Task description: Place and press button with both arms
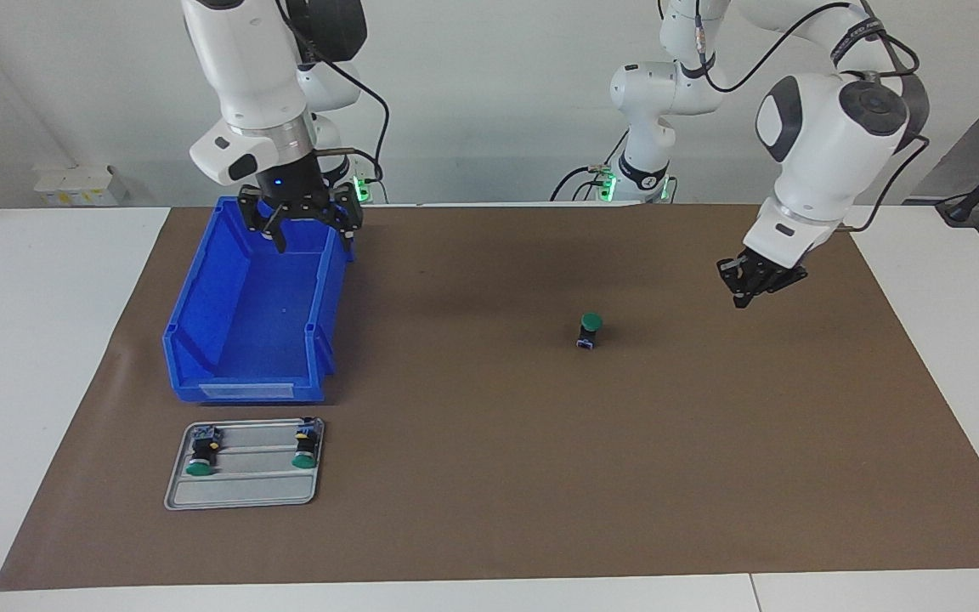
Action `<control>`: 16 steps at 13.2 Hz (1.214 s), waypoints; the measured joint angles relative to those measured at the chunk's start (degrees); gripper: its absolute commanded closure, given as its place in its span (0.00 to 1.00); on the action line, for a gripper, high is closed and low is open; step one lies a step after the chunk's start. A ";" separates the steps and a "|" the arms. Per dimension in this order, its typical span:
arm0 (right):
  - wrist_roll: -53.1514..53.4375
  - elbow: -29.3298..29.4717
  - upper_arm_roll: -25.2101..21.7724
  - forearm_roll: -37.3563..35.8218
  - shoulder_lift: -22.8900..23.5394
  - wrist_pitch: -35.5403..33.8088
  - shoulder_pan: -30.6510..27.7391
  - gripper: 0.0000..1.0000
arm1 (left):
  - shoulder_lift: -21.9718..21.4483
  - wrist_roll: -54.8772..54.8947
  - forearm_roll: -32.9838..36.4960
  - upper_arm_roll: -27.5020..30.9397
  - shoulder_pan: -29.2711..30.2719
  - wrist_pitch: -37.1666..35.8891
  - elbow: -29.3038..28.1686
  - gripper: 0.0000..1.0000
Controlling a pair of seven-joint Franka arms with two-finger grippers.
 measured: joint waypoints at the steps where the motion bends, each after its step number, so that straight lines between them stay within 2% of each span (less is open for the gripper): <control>1: 2.70 -0.03 0.05 0.01 0.80 1.38 1.90 0.04 | -0.25 0.56 -0.04 0.03 0.43 -2.10 1.67 1.00; 2: 5.52 -0.05 0.09 0.01 1.77 2.78 4.04 0.04 | -0.38 0.66 -0.04 -0.07 0.47 -4.03 3.50 1.00; 3: 8.44 -0.05 0.12 0.01 2.85 4.31 6.28 0.04 | -0.45 0.66 -0.04 -0.33 0.46 -5.47 5.08 0.70; 5: 13.78 -0.02 0.18 0.00 4.95 7.56 10.38 0.05 | -0.46 0.66 -0.04 -0.86 0.40 -6.48 6.53 0.00; 6: 16.54 0.15 0.20 -0.02 6.40 9.57 12.57 0.08 | -0.45 0.66 -0.04 -1.08 0.31 -6.49 6.64 0.00; 9: 21.65 3.44 0.22 -0.13 12.82 12.18 17.78 0.10 | -0.44 0.66 -0.04 -1.19 0.24 -6.50 6.64 0.00; 12: 24.41 7.66 0.20 -0.18 18.37 12.36 20.43 0.10 | -0.44 0.66 -0.04 -0.97 0.28 -6.49 6.69 0.00; 16: 26.76 11.54 0.20 -0.18 22.95 12.63 23.11 0.11 | -0.44 0.66 -0.03 -0.62 0.57 -6.57 6.62 0.00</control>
